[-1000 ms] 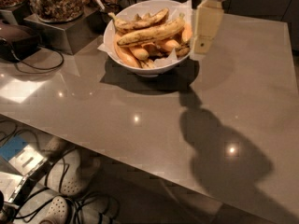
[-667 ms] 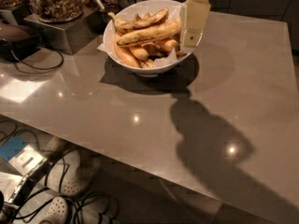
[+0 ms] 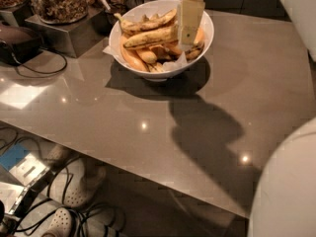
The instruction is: Pick banana from white bowl
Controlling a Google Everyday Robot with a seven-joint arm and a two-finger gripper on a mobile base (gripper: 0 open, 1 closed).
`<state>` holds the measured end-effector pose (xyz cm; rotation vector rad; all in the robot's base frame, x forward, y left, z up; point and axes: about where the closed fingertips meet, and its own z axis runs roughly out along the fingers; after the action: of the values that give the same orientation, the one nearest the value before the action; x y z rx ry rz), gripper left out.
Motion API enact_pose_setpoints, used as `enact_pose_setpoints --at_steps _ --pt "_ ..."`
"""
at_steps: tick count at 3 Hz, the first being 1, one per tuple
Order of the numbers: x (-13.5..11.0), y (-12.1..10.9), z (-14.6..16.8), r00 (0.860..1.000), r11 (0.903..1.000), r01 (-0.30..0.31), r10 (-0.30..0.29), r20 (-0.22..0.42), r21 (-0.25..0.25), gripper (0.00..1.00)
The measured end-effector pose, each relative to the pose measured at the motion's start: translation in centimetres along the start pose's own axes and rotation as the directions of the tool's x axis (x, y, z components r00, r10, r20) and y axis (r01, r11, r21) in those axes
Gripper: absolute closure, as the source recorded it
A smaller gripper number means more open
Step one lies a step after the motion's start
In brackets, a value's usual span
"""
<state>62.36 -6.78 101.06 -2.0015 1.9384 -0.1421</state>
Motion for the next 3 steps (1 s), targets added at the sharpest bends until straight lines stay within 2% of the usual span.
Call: enact_pose_setpoints --at_steps 3 --pt "-1.9 -3.0 3.5 0.999 0.9988 -0.027 0.028 0.028 -0.041 0.29"
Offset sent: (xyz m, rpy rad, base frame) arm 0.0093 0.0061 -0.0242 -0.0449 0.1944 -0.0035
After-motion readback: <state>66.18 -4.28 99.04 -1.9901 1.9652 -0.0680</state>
